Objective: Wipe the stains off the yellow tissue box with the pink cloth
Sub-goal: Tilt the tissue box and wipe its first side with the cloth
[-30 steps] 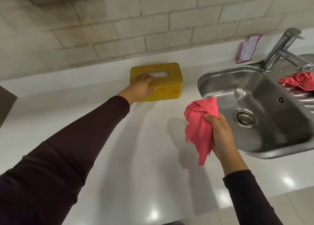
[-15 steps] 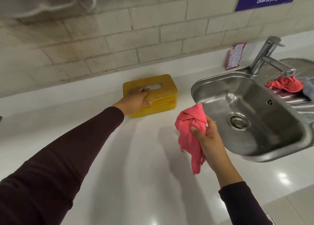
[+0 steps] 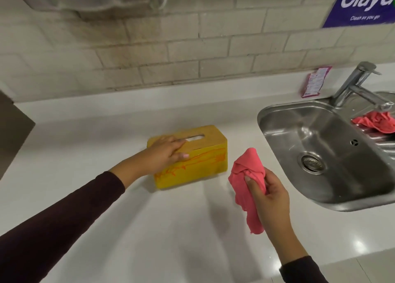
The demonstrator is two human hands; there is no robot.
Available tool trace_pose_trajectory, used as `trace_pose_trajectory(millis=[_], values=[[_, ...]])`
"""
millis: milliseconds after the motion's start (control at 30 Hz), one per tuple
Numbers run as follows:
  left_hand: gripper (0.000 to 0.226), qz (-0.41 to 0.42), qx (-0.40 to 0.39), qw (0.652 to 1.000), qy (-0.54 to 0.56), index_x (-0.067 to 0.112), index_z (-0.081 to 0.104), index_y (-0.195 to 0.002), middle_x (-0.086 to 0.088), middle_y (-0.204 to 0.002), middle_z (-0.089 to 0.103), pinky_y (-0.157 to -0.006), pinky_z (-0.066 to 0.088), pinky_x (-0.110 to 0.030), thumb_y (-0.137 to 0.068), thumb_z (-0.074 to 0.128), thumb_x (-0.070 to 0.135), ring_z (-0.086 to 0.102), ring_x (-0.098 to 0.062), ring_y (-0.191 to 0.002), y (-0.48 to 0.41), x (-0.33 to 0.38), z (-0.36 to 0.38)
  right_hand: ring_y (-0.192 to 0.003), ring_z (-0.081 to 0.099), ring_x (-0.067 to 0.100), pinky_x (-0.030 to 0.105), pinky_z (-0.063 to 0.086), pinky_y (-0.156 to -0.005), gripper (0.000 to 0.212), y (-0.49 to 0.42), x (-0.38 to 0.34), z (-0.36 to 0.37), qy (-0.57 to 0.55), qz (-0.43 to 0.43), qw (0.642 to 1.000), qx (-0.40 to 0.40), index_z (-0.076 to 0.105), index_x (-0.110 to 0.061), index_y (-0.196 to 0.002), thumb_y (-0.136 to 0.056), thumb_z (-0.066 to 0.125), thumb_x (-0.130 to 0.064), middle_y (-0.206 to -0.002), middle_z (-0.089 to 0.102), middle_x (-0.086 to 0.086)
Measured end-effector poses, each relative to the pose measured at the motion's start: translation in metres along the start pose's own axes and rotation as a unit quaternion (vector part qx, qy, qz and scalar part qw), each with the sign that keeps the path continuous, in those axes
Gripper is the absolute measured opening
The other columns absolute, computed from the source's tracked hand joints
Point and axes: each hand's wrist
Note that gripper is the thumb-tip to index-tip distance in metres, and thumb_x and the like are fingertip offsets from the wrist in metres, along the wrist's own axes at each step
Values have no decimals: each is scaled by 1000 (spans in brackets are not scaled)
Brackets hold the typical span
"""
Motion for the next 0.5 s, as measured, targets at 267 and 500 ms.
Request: trace_pose_trajectory(millis=[267,500], values=[[43,2,-65,982,177,71,21,-124,14,-114,52,-79,40,-8,-82,32,66,50,9,-100,73,-7,-13,-84,56,-4,5,44,-62,34,18,2,31,64,-85,994,-40,56,-35,-103,-84,63,-8,-98,56,-15],[33,-37,-57,968,240,75,30,-113,31,-103,49,-77,31,7,-86,28,56,45,25,-96,102,-12,-10,-95,55,-4,4,43,-73,30,13,0,75,51,-123,988,-76,57,-27,-117,-87,55,-23,-103,57,-20]])
Point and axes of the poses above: each hand's wrist, its own y-axis away from the middle knuckle, its own z-axis out of the palm, x = y × z
